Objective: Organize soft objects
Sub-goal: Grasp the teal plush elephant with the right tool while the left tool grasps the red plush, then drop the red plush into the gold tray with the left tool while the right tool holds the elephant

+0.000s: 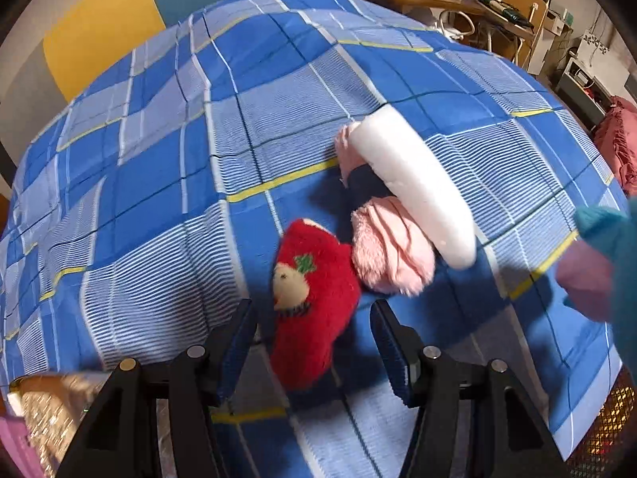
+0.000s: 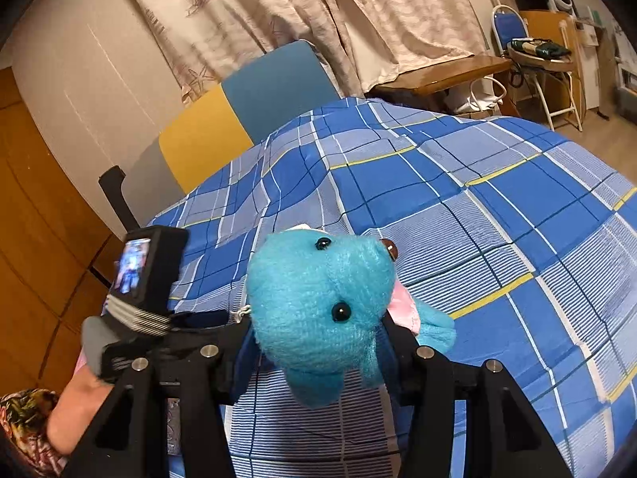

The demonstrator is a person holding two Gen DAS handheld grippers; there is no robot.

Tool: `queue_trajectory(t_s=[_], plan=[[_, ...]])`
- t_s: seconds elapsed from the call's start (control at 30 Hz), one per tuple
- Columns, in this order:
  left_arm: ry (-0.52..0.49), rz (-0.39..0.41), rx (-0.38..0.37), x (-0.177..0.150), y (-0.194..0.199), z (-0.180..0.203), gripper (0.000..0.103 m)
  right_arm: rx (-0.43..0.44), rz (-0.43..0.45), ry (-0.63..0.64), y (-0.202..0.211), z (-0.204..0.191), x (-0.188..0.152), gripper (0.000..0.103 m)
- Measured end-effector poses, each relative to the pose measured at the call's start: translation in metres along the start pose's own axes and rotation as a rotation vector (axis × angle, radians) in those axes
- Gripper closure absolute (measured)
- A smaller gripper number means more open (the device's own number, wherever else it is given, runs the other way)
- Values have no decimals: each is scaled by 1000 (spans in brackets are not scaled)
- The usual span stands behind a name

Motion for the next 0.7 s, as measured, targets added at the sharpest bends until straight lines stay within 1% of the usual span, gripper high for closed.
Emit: queue_trajectory(t_s=[0.1,0.13,0.17,0.2,0.23,0.27,0.3,0.33,0.4,0.43,0.5,0.57,0.6,0.63,0.7], plan=[[-24,28,25,2,-8,5,43,11,-8,-8,-2,1,-1,50],[-34,25,31,1,-12,6,44,16,-9,-13,-3,2,-2,50],[-34,16,27,2,-15,7,48,19,-11,-19,-4,3,-2,50],[-29,3,17,1,-19,6,62,21,-12,-24,-4,3,-2,50],[-17,-7,9,0,-21,4,67,22,-12,-31,-4,5,-2,50],[4,5,-6,0,-20,0,69,24,-13,-36,-4,5,-2,50],[25,16,-23,-1,-17,-3,76,27,-14,-39,-5,6,-2,50],[46,16,-38,-2,-14,-8,78,25,-15,-39,-6,7,-2,50],[94,16,-57,-5,-4,-18,80,21,-17,-34,-7,6,-2,50],[134,24,-95,-8,5,-24,80,22,-20,-30,-7,5,-2,50],[174,38,-151,-11,18,-31,80,22,-24,-25,-8,4,-3,50],[196,68,-203,-23,38,-32,80,17,-27,-19,-8,3,-4,50],[202,71,-225,-26,43,-32,80,10,-30,-15,-9,3,-4,50],[211,73,-268,-35,51,-33,80,5,-36,-13,-10,2,-5,50],[215,67,-315,-48,58,-30,80,0,-45,-13,-12,2,-7,50]])
Point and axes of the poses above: each gripper's, at about its wrist camera, not at the fingertips, and y roughly against the way its jaws point, z to its right, x to its top, the point moved 1 cm from there along -y, roughly the way its jaws point, and after that the axes turned 13 degrees about y, right-handed, at the moved point
